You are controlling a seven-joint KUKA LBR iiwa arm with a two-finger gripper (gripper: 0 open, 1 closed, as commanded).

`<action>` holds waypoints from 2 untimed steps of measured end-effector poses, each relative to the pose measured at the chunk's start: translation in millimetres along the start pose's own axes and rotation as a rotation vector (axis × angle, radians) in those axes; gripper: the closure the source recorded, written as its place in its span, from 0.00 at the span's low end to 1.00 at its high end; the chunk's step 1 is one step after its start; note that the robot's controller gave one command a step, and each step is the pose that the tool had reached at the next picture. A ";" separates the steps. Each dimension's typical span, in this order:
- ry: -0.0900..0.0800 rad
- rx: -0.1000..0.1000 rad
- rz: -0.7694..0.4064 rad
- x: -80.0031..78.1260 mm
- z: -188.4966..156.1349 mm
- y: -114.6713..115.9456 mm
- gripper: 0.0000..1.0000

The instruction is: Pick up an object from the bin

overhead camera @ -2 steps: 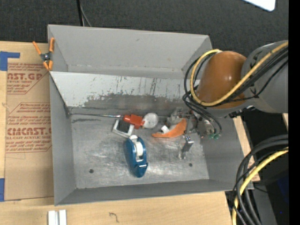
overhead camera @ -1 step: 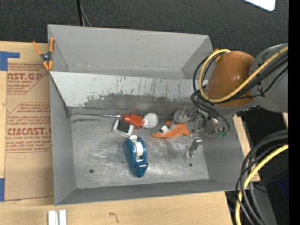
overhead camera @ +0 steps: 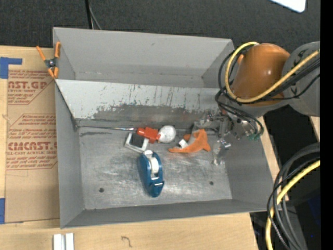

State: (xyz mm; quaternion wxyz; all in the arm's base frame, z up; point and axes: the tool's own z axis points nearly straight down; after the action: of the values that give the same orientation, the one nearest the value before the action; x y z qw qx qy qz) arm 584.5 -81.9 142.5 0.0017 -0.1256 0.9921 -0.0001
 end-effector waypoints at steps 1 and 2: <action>-0.001 0.000 -0.211 0.8 63.7 4.7 0.00; -0.024 0.011 -0.236 -11.2 78.9 2.7 1.00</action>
Offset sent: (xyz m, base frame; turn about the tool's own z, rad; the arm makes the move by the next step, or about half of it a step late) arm 0.0036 0.0074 -0.0725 -0.2616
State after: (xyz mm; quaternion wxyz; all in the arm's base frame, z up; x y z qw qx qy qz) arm 595.0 -76.4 63.6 0.0141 -0.2414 0.9703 -0.0042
